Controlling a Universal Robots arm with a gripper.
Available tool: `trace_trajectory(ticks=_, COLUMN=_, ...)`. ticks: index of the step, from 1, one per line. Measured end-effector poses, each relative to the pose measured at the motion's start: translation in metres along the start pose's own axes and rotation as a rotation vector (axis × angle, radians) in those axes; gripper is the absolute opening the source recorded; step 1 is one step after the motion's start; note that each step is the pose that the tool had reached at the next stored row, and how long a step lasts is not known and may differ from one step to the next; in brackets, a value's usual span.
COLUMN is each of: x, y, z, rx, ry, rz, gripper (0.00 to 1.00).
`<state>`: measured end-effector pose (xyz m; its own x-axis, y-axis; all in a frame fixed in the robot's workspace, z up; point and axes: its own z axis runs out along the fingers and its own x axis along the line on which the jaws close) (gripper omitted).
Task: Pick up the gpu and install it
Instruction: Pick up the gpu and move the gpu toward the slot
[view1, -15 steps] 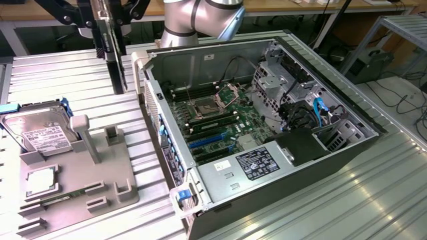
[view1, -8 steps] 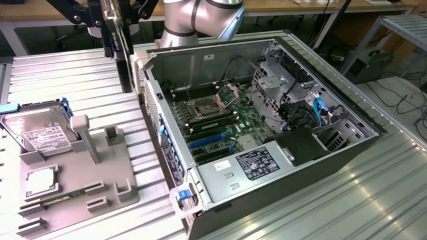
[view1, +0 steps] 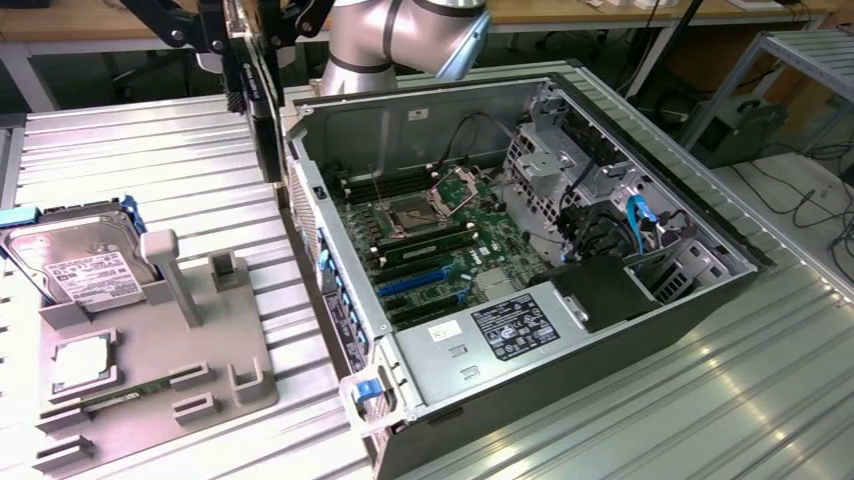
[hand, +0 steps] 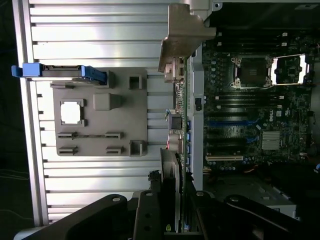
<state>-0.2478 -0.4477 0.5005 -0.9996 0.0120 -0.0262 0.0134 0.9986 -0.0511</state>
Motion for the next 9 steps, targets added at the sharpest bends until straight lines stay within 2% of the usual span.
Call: trace_trajectory(ticks=9, x=-0.0071, y=0.0001, z=0.0003, rx=-0.0001, ry=-0.0001, rz=0.0, gripper=0.27)
